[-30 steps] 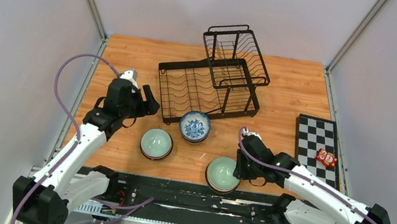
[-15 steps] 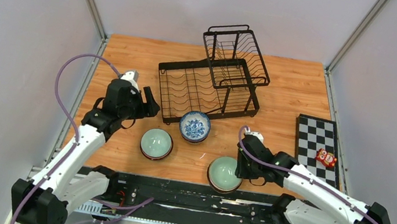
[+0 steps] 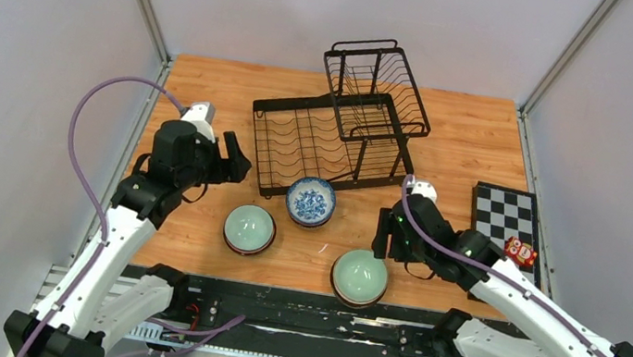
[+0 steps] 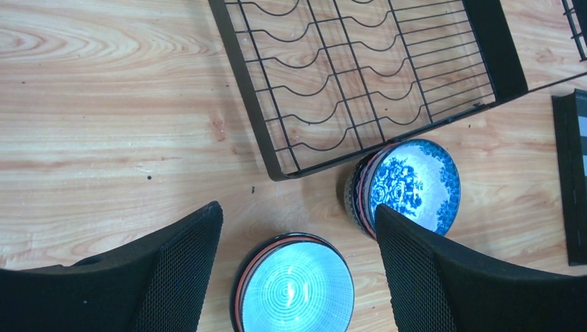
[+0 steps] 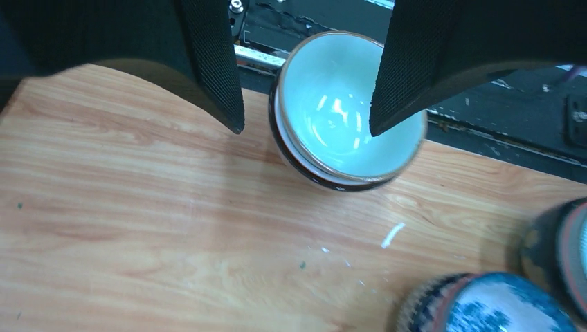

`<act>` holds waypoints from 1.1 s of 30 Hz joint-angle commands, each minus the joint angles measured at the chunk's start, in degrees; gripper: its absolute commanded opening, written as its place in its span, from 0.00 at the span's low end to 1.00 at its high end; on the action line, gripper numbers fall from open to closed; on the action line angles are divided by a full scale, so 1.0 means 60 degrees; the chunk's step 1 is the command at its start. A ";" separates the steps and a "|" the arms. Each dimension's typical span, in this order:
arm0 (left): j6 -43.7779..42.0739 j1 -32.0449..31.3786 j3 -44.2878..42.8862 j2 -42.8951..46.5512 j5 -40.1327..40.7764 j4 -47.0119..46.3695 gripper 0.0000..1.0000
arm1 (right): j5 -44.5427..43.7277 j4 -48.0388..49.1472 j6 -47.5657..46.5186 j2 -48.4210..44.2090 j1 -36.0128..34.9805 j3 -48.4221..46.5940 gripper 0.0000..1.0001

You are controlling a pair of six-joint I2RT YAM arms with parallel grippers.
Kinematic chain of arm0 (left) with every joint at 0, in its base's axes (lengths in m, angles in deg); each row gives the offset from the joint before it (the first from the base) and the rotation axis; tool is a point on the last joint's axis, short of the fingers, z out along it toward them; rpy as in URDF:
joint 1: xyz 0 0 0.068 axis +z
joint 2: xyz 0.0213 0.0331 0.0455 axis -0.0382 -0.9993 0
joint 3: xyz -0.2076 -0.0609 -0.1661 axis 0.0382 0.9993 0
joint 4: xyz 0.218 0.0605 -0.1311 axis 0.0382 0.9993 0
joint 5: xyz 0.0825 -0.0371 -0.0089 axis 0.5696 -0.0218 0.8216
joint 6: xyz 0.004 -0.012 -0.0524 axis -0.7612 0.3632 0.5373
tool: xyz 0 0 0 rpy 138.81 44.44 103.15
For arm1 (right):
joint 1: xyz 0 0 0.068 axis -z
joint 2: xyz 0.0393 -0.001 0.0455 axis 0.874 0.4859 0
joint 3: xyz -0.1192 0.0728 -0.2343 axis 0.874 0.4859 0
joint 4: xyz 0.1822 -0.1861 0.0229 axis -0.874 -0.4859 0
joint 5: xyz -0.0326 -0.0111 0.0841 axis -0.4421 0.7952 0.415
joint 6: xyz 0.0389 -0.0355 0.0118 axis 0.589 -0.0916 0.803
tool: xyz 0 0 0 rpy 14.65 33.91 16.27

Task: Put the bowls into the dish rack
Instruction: Move the bowl to the center of the board.

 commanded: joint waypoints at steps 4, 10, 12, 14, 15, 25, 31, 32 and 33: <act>-0.0691 -0.0023 -0.0143 0.0505 -0.0750 0.0594 0.83 | -0.0353 0.0041 -0.0651 0.1031 -0.0096 -0.1630 0.76; -0.0931 -0.0030 0.0346 0.0746 -0.1224 0.0529 0.85 | 0.0251 0.1502 -0.0456 0.2412 -0.0098 -0.2236 0.79; -0.1066 -0.0029 0.0400 0.0772 -0.1086 0.0620 0.85 | 0.0311 0.1840 -0.0250 0.2880 -0.0104 -0.2368 0.81; -0.1126 -0.0029 0.0513 0.0881 -0.1015 0.0613 0.85 | 0.0353 0.2172 -0.0070 0.3334 -0.0097 -0.2439 0.83; -0.1120 -0.0029 0.0577 0.0952 -0.1026 0.0588 0.85 | 0.0371 0.2365 0.0046 0.3535 -0.0104 -0.2469 0.84; -0.1067 -0.0070 0.0794 0.1301 -0.1114 0.0607 0.86 | 0.0309 0.4209 0.1225 0.5231 -0.0101 -0.2175 0.89; -0.0980 -0.0131 0.0913 0.1401 -0.1323 0.0626 0.86 | 0.0401 0.4801 0.1713 0.6214 -0.0082 -0.2183 0.89; -0.0990 -0.0144 0.0942 0.1416 -0.1322 0.0619 0.86 | 0.0410 0.4860 0.1747 0.6351 -0.0089 -0.2183 0.89; -0.0988 -0.0166 0.0975 0.1431 -0.1319 0.0612 0.86 | 0.0405 0.4896 0.1798 0.6478 -0.0090 -0.2185 0.89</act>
